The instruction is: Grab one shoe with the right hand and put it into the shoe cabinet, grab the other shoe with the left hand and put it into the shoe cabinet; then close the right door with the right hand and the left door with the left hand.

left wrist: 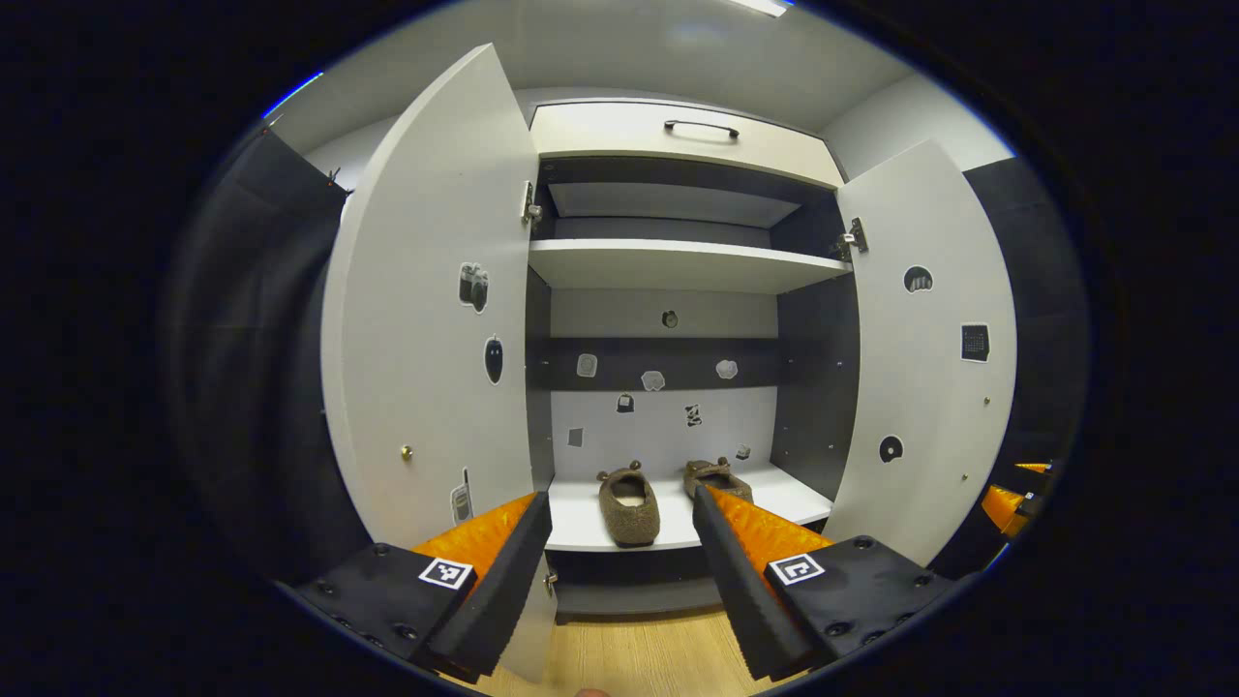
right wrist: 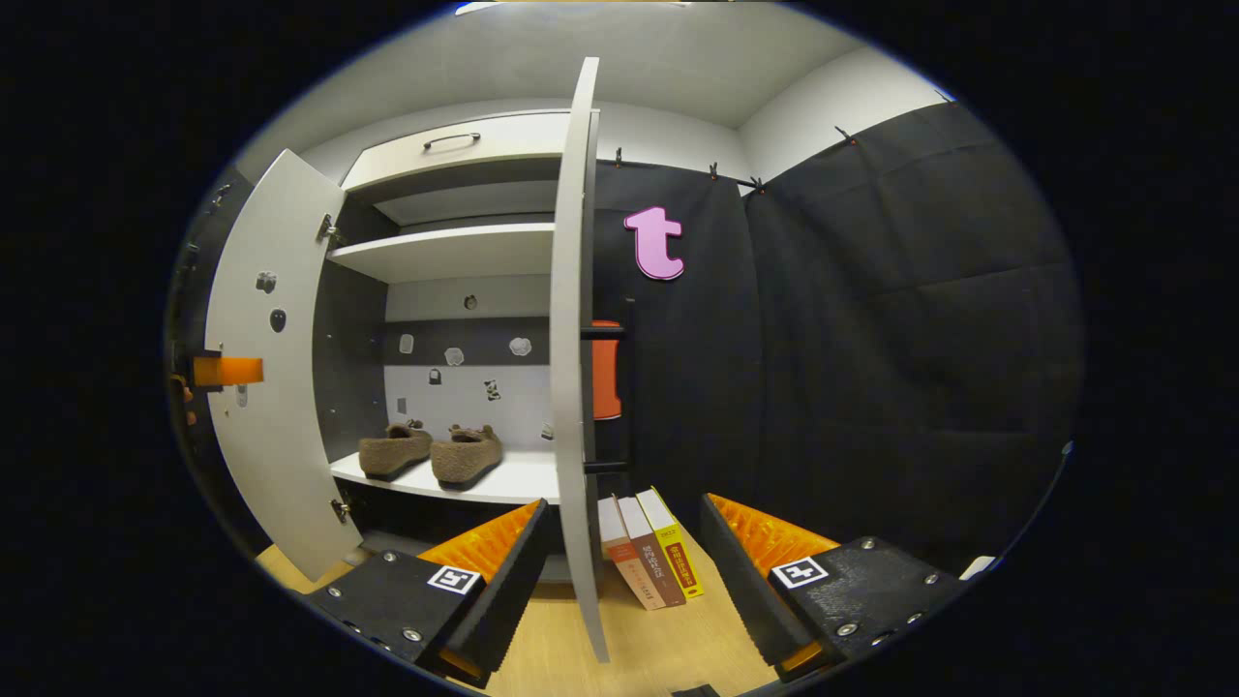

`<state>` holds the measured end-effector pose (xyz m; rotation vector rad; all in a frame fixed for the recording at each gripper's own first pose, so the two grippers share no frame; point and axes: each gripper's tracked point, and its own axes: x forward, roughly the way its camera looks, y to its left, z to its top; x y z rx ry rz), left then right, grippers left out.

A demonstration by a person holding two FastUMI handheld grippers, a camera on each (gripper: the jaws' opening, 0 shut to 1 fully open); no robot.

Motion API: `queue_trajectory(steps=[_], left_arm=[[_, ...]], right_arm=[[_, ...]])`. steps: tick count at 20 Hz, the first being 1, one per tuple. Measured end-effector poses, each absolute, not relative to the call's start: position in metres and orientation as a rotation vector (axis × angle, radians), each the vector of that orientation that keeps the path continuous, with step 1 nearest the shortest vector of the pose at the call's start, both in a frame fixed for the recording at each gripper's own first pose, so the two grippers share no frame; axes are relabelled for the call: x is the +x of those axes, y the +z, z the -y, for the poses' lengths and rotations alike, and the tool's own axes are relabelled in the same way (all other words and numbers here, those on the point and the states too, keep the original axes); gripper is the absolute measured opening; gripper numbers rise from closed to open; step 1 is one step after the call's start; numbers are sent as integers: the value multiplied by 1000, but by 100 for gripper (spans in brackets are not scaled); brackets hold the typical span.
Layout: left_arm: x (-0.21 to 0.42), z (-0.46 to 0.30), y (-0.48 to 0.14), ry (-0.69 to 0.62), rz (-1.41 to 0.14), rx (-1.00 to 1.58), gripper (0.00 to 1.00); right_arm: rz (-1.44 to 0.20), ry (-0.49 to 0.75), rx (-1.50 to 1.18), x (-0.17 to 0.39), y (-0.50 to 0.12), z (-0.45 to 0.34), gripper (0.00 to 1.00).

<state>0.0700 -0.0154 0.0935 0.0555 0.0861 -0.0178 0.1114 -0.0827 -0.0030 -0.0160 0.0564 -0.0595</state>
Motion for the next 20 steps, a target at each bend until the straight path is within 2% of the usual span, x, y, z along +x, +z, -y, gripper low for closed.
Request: queue_trajectory(steps=[5, 6, 7, 8, 9, 17, 18, 19, 20], left_arm=[[43, 5, 86, -26, -115, 52, 95], [37, 3, 84, -25, -119, 54, 95], [33, 1, 85, -26, -118, 53, 95], [28, -1, 86, -26, -118, 47, 95], [25, -3, 86, -26, -119, 40, 95], [3, -33, 99, 29, -102, -20, 97], [2, -35, 101, 33, -97, -21, 97], [-1, -35, 104, 34, -91, -19, 97], [-4, -35, 105, 32, -85, -16, 97]], right_arm=[[-78, -68, 4, 130, -24, 103, 94], [-81, -76, 1, 136, -30, 108, 89], [-86, -82, -6, 143, -36, 114, 99], [-94, -85, -13, 151, -43, 118, 99], [-105, -87, -12, 157, -50, 120, 94], [-115, -39, -21, 163, -57, 105, 91], [-113, -34, -37, 164, -58, 102, 99], [-111, -23, -40, 162, -55, 94, 89], [-115, -7, -30, 162, -56, 84, 89]])
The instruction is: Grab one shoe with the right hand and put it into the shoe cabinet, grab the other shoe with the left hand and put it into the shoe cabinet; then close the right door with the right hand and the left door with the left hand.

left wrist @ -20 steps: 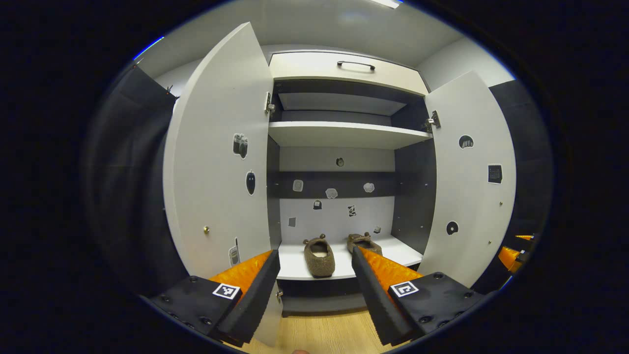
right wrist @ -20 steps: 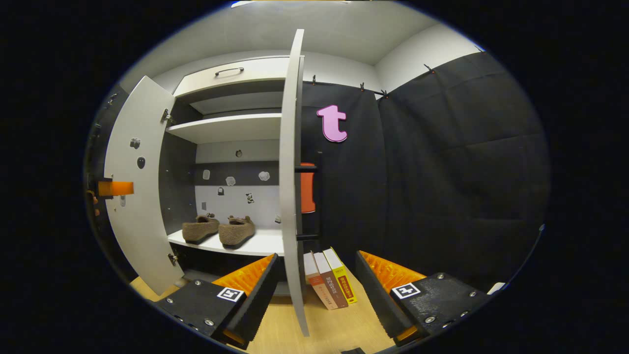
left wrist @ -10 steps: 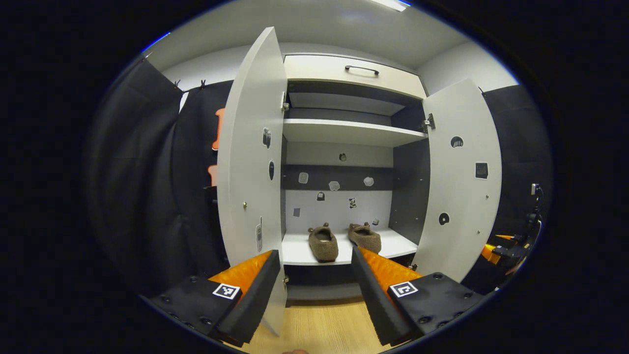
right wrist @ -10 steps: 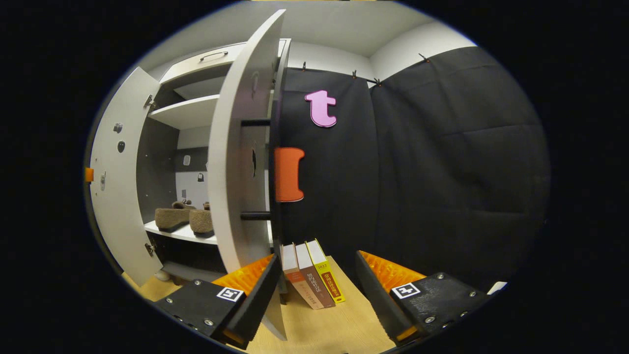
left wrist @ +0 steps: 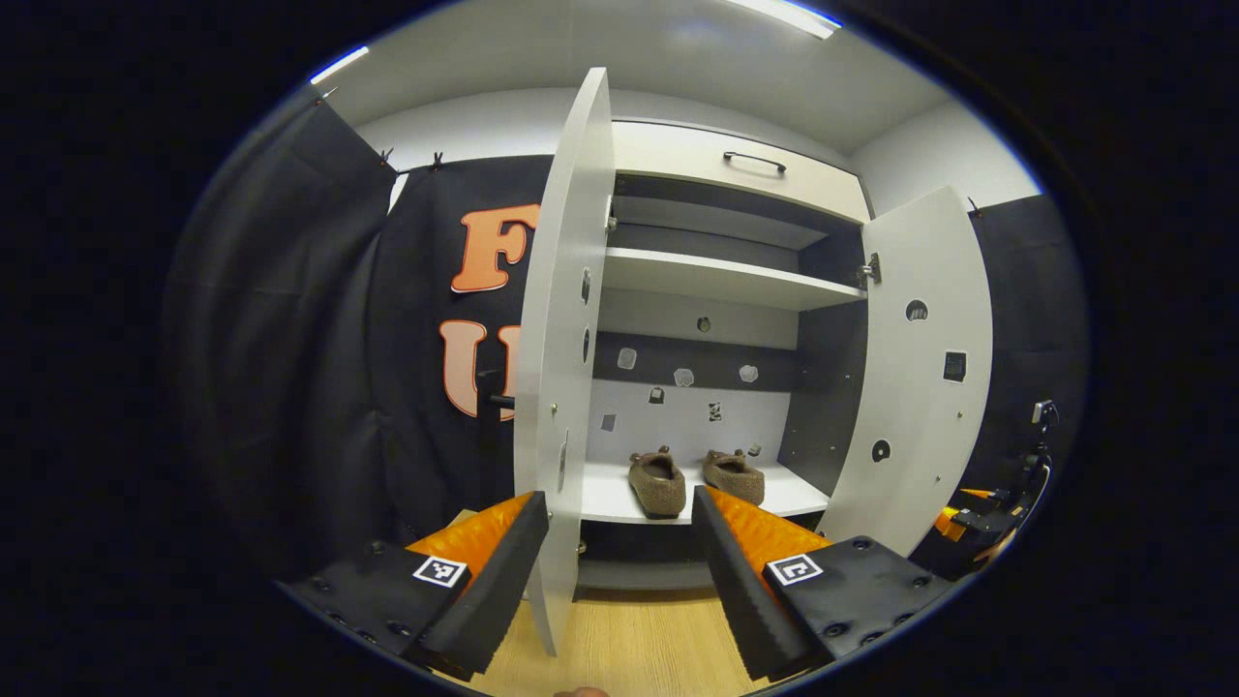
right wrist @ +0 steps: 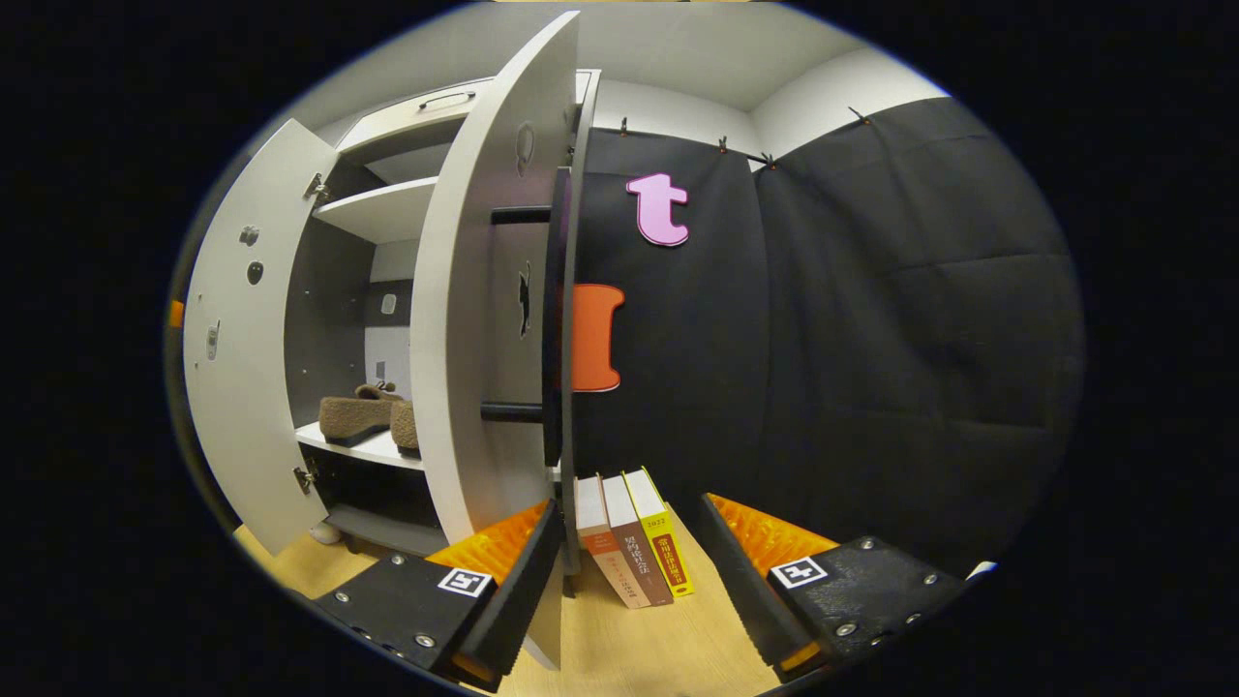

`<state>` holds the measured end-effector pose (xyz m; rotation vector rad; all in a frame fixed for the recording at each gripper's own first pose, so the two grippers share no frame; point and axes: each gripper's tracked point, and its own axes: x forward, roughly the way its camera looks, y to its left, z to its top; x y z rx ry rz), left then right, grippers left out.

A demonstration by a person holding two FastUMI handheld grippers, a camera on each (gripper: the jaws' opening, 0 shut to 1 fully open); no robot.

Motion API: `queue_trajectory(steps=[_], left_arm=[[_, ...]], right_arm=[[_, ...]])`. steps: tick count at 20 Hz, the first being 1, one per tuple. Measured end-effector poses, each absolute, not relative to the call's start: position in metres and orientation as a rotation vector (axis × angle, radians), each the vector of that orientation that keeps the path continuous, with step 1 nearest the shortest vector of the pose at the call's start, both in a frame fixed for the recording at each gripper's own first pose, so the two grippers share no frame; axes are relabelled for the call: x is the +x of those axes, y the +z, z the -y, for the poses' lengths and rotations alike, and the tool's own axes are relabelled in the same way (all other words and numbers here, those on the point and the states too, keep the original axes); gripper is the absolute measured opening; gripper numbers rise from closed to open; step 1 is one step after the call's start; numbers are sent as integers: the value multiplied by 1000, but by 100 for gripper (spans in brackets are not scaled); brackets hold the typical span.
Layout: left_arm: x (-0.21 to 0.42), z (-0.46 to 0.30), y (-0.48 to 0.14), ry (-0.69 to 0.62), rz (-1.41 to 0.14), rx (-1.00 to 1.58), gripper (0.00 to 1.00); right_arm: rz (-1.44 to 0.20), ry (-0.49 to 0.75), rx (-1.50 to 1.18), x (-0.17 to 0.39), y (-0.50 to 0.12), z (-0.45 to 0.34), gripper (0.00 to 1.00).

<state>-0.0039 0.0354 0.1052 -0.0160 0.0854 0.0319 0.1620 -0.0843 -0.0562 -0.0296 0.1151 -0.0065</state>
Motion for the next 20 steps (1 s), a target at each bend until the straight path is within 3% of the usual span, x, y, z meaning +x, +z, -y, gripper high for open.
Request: queue_trajectory(steps=[8, 20], left_arm=[[-17, -47, 117, 51, -53, 9, 94], [-33, -92, 109, 145, -60, 24, 95]], right_arm=[[-111, 136, 52, 174, -62, 7, 89], [-115, 250, 88, 228, -73, -82, 91]])
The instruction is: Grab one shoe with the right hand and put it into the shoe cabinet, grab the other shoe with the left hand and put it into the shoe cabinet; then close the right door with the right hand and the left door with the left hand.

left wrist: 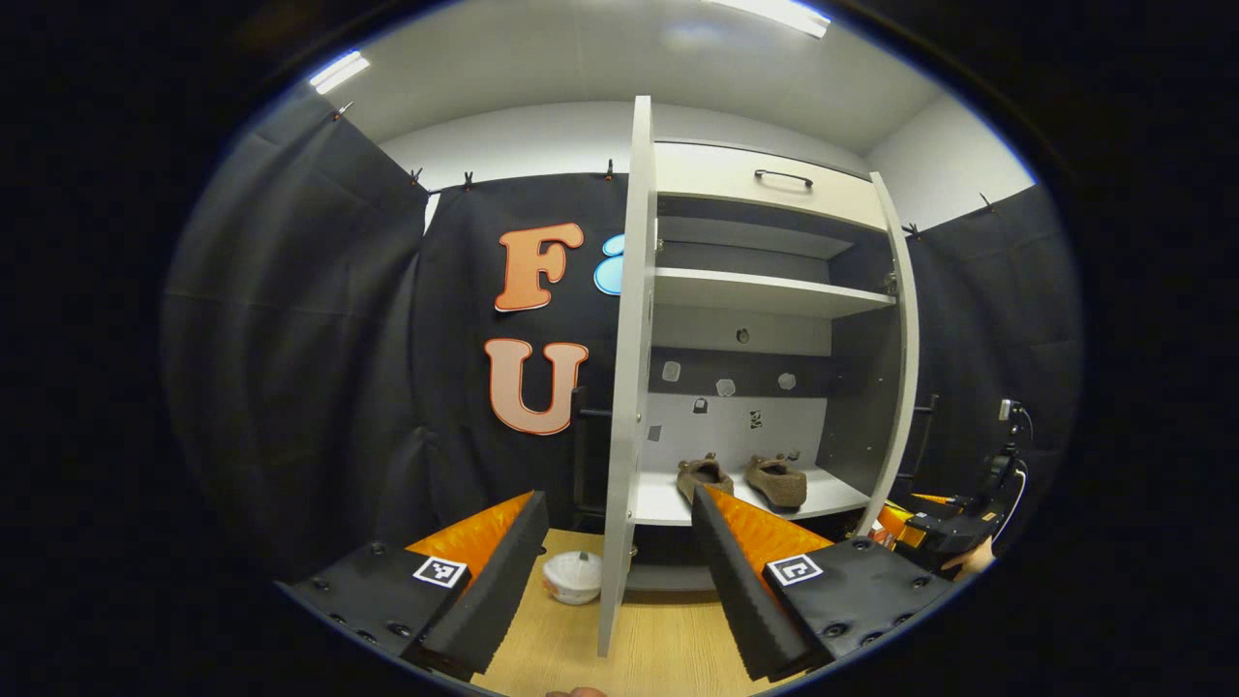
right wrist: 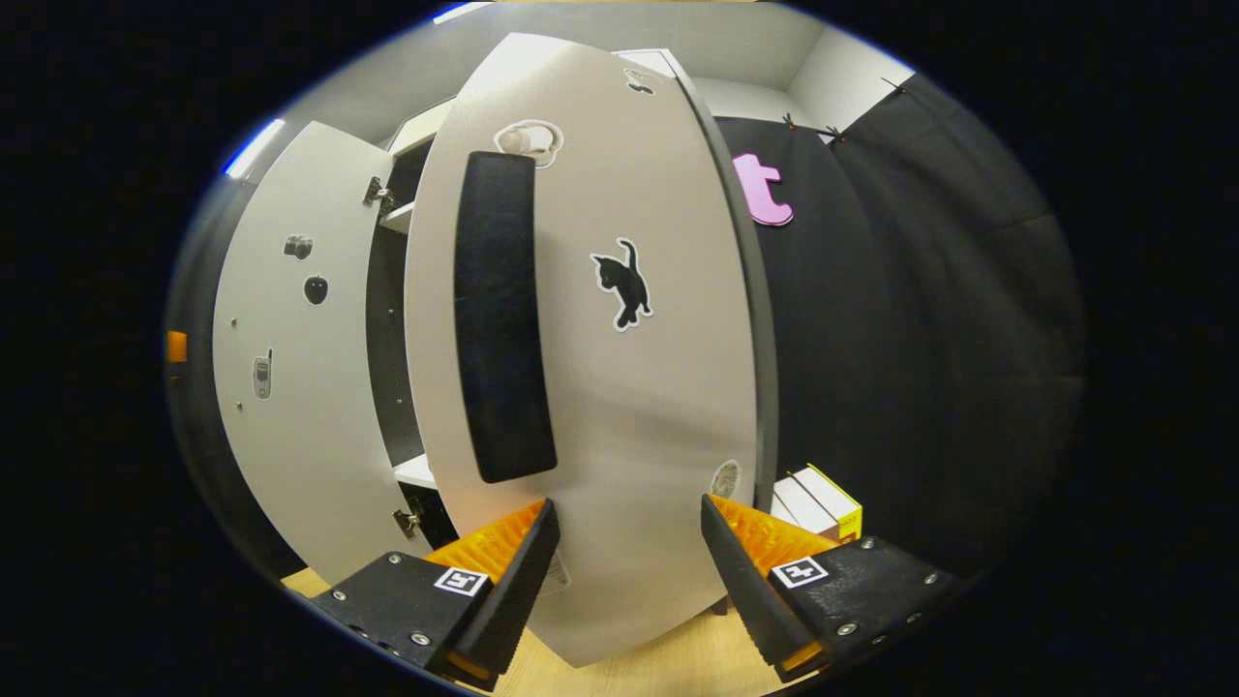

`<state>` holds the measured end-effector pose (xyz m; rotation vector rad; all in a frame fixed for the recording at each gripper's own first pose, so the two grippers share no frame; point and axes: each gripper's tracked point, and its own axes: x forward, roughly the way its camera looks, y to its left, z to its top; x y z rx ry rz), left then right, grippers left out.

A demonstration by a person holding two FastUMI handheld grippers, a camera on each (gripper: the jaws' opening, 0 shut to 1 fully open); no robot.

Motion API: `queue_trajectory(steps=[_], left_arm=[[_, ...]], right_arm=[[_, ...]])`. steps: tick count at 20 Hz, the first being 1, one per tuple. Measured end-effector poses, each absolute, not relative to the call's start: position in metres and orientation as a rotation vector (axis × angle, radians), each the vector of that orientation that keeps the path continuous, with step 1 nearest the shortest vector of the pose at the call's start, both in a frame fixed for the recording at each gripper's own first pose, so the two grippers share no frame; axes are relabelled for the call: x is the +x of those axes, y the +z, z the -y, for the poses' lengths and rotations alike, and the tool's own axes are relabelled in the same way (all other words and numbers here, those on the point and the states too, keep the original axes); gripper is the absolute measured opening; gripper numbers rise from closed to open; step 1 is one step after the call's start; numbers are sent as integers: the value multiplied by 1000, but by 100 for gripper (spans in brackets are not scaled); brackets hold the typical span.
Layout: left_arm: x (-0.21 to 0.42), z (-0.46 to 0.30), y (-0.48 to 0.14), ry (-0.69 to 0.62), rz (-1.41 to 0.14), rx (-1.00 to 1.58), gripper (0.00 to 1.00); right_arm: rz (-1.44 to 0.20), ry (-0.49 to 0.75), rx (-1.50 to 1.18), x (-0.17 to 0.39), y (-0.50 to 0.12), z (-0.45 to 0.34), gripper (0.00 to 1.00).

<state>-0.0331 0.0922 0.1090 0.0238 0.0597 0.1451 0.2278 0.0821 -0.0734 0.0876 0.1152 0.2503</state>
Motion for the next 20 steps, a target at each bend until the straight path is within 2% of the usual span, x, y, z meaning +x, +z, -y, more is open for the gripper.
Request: queue_trajectory(steps=[8, 12, 13, 15, 20], left_arm=[[-42, -147, 93, 236, -65, 19, 95], [-30, -176, 60, 271, -104, 13, 96], [-24, -182, 51, 271, -118, 9, 94], [-12, -186, 33, 257, -138, 12, 99], [22, -187, -7, 203, -194, 7, 95]], right_arm=[[-118, 257, 64, 253, -70, -108, 91], [-126, 234, 40, 256, -69, -110, 91], [-122, 225, 22, 256, -68, -110, 91], [-117, 210, -3, 257, -67, -111, 91], [-127, 190, 3, 263, -71, -114, 91]])
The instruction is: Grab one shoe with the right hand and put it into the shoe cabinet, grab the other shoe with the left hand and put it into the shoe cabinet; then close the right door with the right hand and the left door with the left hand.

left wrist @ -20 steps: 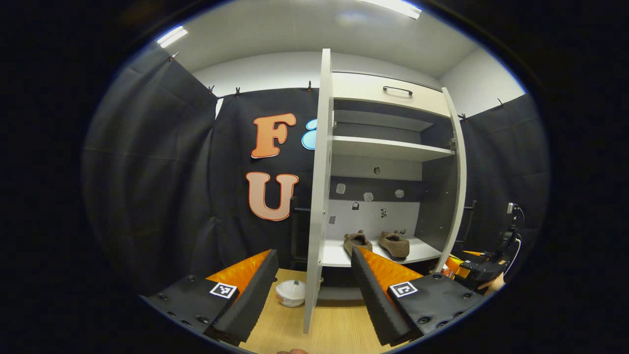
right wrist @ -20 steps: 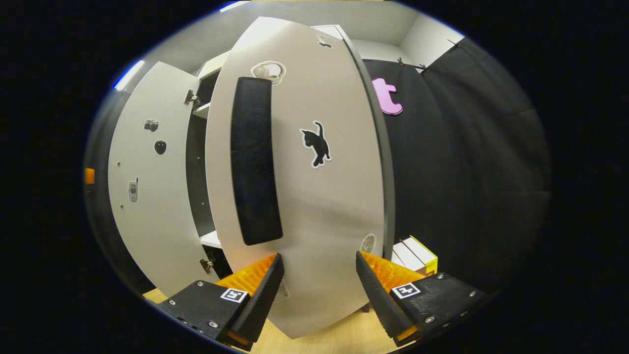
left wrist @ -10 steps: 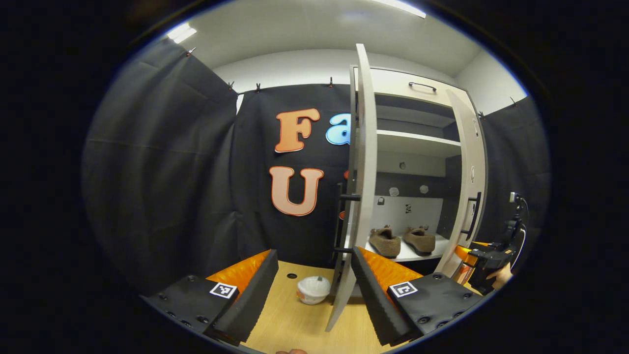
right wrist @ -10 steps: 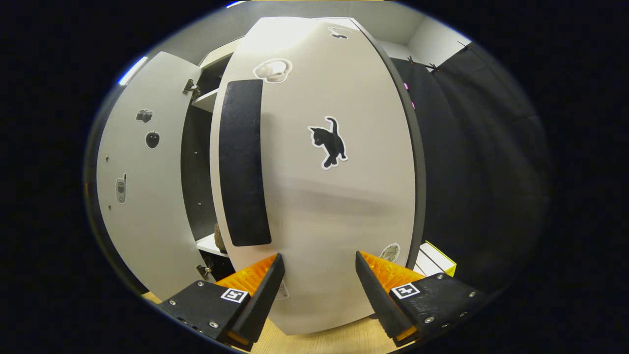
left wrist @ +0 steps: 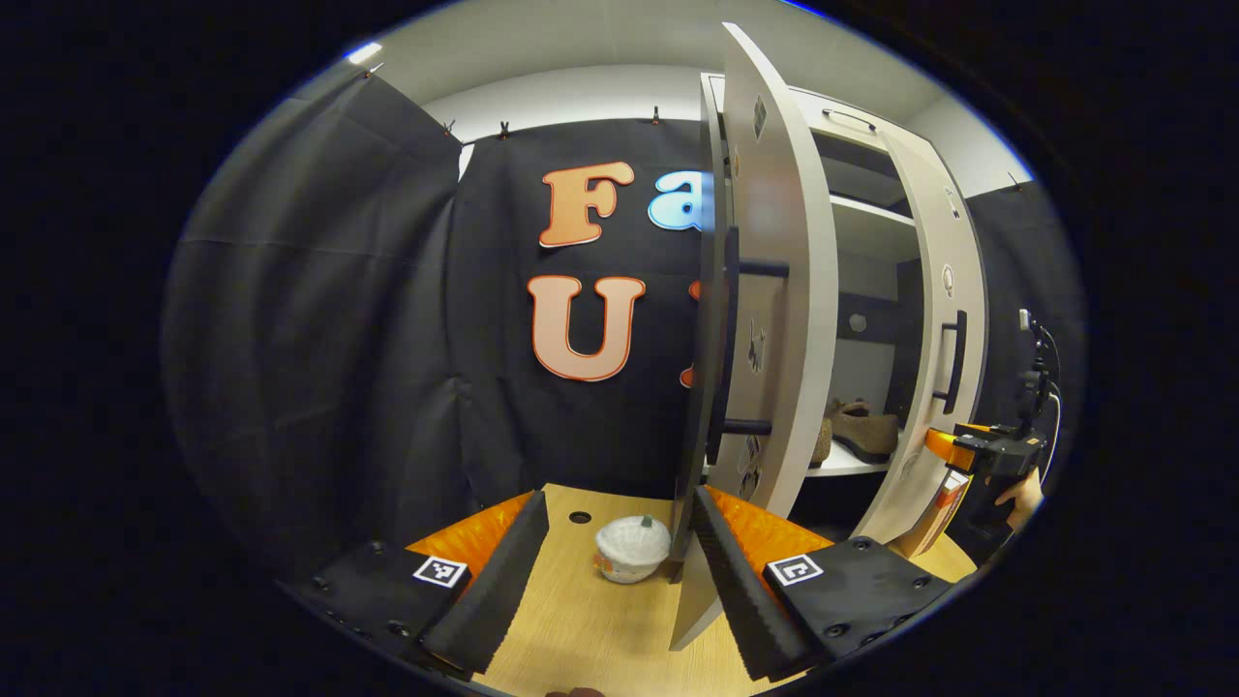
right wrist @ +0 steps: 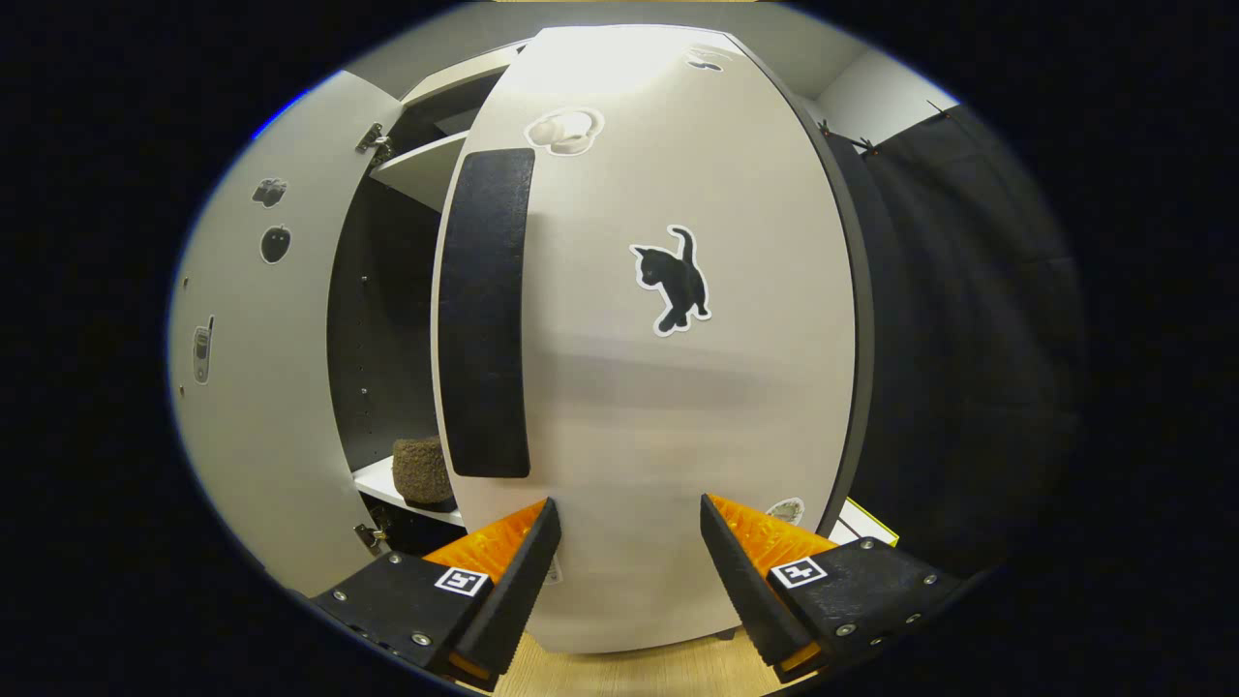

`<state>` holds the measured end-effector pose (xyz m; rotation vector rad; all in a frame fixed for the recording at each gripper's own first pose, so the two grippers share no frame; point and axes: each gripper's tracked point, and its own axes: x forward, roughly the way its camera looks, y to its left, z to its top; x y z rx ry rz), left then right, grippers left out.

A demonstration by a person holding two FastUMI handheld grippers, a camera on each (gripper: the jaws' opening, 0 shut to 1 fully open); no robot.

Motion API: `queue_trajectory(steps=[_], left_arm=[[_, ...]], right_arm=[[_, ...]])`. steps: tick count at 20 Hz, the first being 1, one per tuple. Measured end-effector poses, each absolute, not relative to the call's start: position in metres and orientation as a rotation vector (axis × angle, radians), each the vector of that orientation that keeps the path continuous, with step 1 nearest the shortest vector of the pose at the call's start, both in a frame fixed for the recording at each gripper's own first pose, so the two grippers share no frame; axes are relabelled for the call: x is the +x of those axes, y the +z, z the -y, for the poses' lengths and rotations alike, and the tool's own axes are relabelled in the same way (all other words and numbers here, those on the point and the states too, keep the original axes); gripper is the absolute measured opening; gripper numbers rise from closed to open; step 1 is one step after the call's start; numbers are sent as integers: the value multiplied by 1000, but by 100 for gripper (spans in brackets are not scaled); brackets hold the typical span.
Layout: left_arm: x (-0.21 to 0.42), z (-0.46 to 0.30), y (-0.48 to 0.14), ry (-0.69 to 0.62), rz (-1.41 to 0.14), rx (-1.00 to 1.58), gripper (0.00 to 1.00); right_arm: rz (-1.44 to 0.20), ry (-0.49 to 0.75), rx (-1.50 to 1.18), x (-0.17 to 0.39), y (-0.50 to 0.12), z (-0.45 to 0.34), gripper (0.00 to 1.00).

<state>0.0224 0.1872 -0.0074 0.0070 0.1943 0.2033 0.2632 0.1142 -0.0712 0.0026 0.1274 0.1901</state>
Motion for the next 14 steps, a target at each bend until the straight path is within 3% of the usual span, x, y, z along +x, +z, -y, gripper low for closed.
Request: queue_trajectory(steps=[4, 14], left_arm=[[37, -182, -24, 170, -214, 4, 99], [52, -178, -29, 117, -213, 25, 97]], right_arm=[[-132, 175, -12, 267, -75, -116, 91], [-151, 140, -35, 272, -79, -117, 91]])
